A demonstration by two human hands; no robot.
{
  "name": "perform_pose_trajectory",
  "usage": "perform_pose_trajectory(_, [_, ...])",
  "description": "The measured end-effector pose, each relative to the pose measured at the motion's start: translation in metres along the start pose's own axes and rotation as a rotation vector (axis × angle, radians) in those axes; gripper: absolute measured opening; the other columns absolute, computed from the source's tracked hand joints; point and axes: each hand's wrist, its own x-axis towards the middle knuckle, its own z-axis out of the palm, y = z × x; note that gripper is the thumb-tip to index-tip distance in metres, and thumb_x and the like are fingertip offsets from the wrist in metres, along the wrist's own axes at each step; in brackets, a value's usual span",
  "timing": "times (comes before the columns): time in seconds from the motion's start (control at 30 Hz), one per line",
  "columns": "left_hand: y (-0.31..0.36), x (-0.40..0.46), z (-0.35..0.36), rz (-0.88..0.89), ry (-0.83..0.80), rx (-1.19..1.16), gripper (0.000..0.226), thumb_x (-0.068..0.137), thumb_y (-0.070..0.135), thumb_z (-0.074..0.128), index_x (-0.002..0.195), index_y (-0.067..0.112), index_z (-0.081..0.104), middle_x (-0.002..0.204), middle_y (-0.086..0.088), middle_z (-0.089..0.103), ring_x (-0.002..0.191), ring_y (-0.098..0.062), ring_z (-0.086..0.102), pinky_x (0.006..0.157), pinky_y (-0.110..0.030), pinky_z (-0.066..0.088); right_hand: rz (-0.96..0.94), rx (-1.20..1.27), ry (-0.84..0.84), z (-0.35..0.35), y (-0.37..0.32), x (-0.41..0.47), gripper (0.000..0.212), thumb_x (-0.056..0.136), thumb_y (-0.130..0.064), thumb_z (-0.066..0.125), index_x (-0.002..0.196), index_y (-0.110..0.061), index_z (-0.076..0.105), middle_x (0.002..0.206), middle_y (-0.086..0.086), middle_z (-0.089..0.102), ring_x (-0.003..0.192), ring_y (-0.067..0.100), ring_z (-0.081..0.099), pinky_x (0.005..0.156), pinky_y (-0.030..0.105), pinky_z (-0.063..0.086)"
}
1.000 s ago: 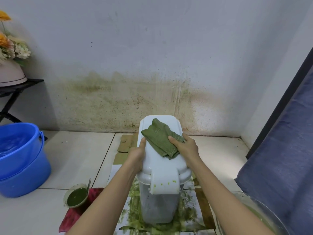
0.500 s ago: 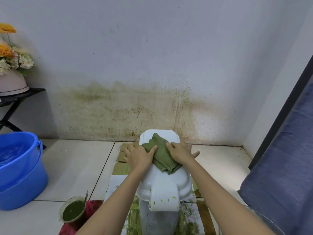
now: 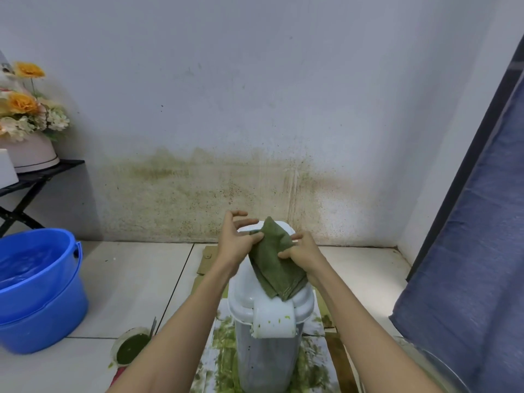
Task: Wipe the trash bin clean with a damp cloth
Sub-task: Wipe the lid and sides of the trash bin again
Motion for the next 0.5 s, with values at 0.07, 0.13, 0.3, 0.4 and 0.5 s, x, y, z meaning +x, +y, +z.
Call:
perform_pose_trajectory(0.07, [0.024,-0.008,-0.004,0.098,-0.124,0.04,0.043,0.082,-0.009,0.063,0.109,0.018,0.044,0.101,-0.003,0.067,0.082,-0.016,0.064,0.071,-0.026,0.056,-0.084,0.044,-0.007,-0.008,-0.017,-0.015,0.076,0.073,0.005,0.066,0.131,-0.03,0.032,0.135,0.004,0.046,0.13,0.03,0.038,0.11,0.049,0.028])
perform_pose_trajectory(0.13, [0.048,-0.016,-0.007,0.212,-0.257,0.153,0.043,0.084,-0.009,0.058,0.106,0.024,0.044,0.1,-0.003,0.067,0.083,-0.015,0.065,0.074,-0.024,0.055,-0.234,-0.016,-0.055,-0.018,-0.042,-0.033,0.097,0.07,0.007,0.066,0.139,-0.048,0.025,0.155,0.0,0.017,0.143,0.028,0.015,0.11,0.047,0.026])
perform_pose_trajectory(0.3, [0.103,-0.031,-0.012,0.463,-0.372,0.323,0.044,0.085,-0.003,0.06,0.101,0.031,0.038,0.107,-0.003,0.051,0.085,-0.014,0.068,0.077,-0.027,0.054,-0.393,-0.154,-0.236,-0.043,-0.099,-0.071,0.042,0.08,-0.02,0.072,0.118,-0.035,0.062,0.149,-0.004,0.036,0.138,0.016,0.026,0.112,0.046,0.019])
perform_pose_trajectory(0.4, [0.121,-0.042,-0.009,0.54,-0.163,0.23,0.047,0.079,0.008,0.072,0.107,0.026,0.04,0.107,0.002,0.048,0.085,-0.011,0.064,0.075,-0.025,0.052,-0.421,-0.13,-0.226,-0.05,-0.124,-0.088,0.009,0.082,-0.02,0.072,0.089,-0.015,0.07,0.103,0.001,0.069,0.104,0.016,0.059,0.092,0.032,0.043])
perform_pose_trajectory(0.5, [0.116,-0.05,-0.02,0.387,-0.184,0.177,0.062,0.073,0.039,0.077,0.122,0.026,0.042,0.118,0.007,0.053,0.102,-0.01,0.061,0.086,-0.029,0.053,-0.437,-0.041,-0.205,-0.054,-0.132,-0.097,0.01,0.083,-0.015,0.071,0.079,-0.015,0.062,0.087,0.01,0.071,0.083,0.022,0.066,0.073,0.029,0.051])
